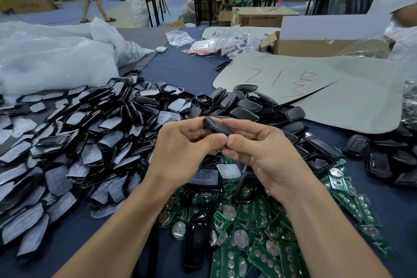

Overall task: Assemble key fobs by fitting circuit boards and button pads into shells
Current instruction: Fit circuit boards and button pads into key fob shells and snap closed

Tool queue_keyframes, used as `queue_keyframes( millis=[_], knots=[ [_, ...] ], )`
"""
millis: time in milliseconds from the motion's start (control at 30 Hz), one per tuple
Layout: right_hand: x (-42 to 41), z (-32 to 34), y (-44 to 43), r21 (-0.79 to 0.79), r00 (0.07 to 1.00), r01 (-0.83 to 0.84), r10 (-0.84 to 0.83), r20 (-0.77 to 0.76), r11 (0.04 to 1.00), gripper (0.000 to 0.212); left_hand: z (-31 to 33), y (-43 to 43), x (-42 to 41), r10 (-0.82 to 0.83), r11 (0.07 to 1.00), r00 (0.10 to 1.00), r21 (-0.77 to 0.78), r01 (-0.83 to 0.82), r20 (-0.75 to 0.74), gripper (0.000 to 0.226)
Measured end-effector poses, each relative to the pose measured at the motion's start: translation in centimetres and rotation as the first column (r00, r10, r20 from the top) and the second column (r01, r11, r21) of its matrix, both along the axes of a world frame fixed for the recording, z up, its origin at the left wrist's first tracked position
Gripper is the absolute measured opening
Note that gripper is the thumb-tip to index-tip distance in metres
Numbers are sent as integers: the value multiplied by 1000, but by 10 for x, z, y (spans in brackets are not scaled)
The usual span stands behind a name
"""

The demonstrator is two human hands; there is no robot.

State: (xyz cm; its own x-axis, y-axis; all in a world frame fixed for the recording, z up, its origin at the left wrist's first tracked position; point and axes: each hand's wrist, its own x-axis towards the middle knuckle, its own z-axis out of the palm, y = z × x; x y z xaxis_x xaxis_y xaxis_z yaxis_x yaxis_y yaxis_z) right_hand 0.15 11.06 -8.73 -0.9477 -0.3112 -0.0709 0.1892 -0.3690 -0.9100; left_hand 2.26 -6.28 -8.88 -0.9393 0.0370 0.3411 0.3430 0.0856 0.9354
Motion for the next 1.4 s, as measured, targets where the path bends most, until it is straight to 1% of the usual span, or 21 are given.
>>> queue_keyframes(
  millis=[133,233,300,400,467,533,633,767,833,967,1100,1233,1400],
  knots=[
    [0,-2,-1,-26,1000,21,-21,19,999,39,-2,0,-1,-6,1000,1000,4,6,21,21],
    [-1,-2,-1,-91,998,-8,14,65,996,38,0,0,-1,-12,1000,1000,14,12,28,23],
    [-1,-2,-1,-131,996,-25,37,87,991,38,0,-1,-2,-10,1000,1000,6,10,30,19],
    [-1,-1,-2,-187,993,-35,56,108,982,32,1,-4,-3,44,998,998,35,-45,34,20],
    [-1,-2,-2,-208,993,-15,39,110,978,39,2,-3,-3,91,992,995,86,-93,34,21],
    [-2,-4,-3,-186,995,11,7,97,982,43,2,-1,-3,119,984,992,130,-123,32,23],
    [0,-6,-5,-94,998,15,-9,59,995,45,4,-1,-4,96,975,994,194,-104,49,25],
    [2,-5,-6,72,999,35,-32,-38,997,34,5,-1,-4,45,982,996,180,-58,71,32],
    [3,-5,-4,119,996,64,-56,-71,991,33,5,0,-3,31,985,996,166,-44,82,35],
    [3,-6,-5,75,993,110,-106,-54,991,32,6,3,-4,14,976,995,215,-36,101,35],
    [4,-7,-9,23,991,130,-129,-31,991,28,6,7,-2,30,944,984,318,-85,175,33],
    [4,-10,-12,39,988,148,-146,-47,988,30,3,12,-3,57,905,967,396,-156,249,28],
    [4,-12,-13,56,990,139,-137,-43,989,31,2,5,-5,20,897,959,418,-142,284,35]
  ],
)
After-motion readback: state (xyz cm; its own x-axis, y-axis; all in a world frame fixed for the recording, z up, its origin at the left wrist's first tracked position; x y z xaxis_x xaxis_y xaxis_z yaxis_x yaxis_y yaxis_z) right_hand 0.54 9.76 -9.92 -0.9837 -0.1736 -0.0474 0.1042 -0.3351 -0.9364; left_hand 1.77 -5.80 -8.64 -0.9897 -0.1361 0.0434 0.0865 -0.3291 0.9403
